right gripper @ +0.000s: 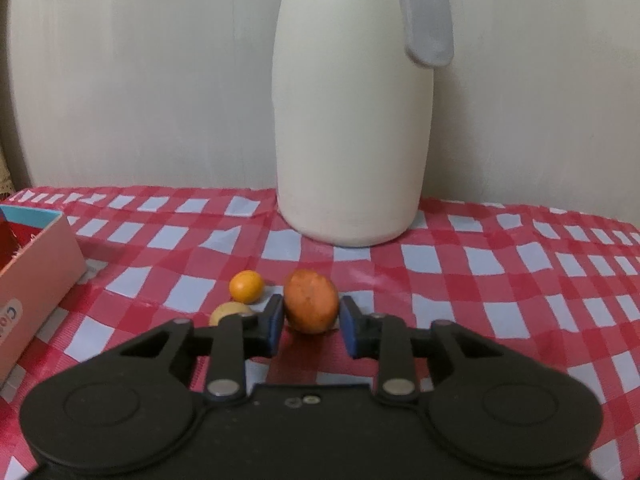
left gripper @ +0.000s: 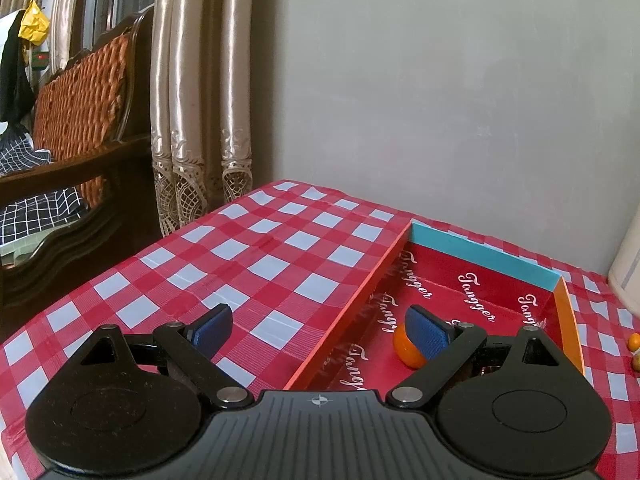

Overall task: Organize fruits
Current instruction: 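Carry the orange-red fruit with the right gripper into the box and open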

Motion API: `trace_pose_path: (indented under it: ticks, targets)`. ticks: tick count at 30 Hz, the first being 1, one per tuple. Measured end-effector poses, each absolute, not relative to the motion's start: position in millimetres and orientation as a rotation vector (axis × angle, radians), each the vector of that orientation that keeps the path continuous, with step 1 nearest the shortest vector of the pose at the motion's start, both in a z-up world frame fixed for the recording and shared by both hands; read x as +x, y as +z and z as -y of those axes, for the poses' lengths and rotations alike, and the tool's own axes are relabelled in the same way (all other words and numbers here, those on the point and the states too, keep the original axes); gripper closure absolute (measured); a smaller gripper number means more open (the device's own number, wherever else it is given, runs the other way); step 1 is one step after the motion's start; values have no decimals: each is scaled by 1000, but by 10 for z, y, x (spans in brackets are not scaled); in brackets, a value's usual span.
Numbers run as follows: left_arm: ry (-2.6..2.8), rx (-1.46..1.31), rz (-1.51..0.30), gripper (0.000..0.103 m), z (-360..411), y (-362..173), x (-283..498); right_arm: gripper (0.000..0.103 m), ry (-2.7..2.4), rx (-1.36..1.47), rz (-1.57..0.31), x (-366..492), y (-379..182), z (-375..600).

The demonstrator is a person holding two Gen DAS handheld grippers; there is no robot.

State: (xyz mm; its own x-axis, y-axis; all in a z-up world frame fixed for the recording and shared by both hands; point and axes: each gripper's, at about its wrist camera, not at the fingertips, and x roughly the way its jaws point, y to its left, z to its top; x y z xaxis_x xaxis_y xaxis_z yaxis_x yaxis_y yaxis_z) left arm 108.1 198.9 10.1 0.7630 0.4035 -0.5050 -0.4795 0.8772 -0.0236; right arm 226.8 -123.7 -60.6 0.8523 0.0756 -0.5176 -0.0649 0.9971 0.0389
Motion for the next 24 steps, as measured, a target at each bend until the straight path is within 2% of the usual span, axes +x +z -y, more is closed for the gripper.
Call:
trace_pose_path:
  ticks: [11,24]
  targets:
    - [478,-157,-511,10,-2063,149,974,74,136,45,-481,1811,-250,1156]
    - [510,-156,-511,10,-2272,182,672,74,323,33,-455,1405,-21,364]
